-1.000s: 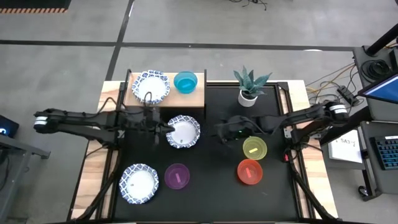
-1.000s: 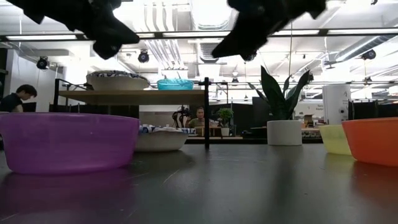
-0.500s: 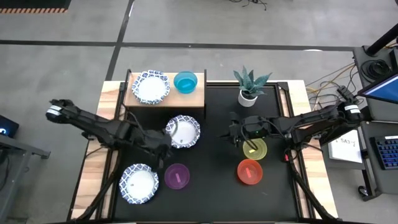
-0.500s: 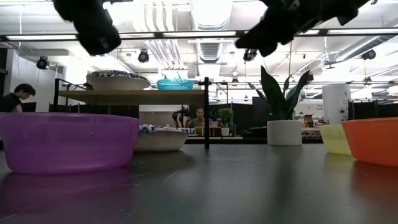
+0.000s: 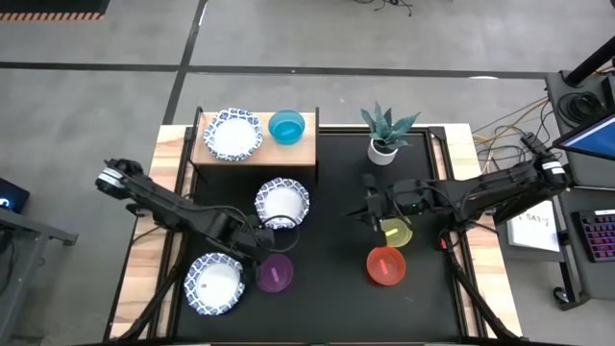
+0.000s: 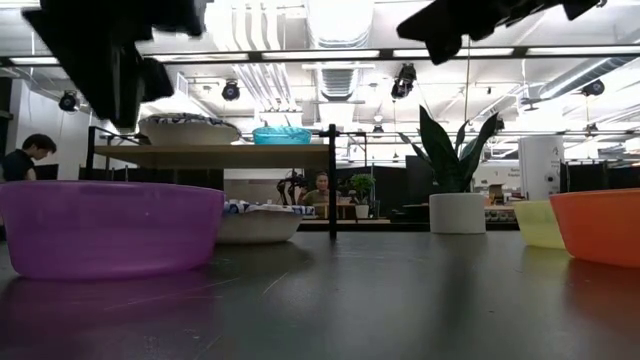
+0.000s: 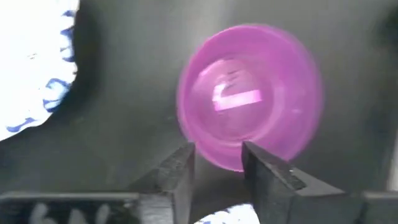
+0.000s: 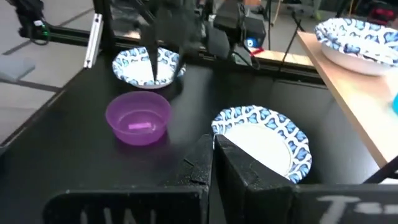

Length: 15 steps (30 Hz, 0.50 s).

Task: Place and stack bowls onto a shelf
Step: Stack the small purple bowl on top of the small blue bowl on the shelf

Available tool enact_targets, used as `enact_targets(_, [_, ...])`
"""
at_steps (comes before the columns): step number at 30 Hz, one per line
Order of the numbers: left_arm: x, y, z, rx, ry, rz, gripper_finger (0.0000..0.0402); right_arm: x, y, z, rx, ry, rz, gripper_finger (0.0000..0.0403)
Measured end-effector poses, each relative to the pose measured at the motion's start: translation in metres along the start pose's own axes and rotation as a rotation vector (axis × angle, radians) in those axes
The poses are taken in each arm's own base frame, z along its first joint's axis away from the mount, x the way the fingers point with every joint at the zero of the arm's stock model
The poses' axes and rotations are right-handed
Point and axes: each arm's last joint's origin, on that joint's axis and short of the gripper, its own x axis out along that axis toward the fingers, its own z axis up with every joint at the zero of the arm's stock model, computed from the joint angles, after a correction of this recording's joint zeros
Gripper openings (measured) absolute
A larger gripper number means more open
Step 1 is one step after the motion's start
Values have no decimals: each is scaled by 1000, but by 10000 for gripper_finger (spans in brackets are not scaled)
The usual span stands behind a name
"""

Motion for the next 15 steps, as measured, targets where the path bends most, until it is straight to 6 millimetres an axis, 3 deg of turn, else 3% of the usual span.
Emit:
enact_targets(7, [26, -2, 2, 4, 49, 52, 164, -3, 8, 3, -11, -17, 28, 9])
enact_targets(15, [40, -4, 6, 11, 32, 40, 161, -4, 8, 3, -6, -17, 26, 9])
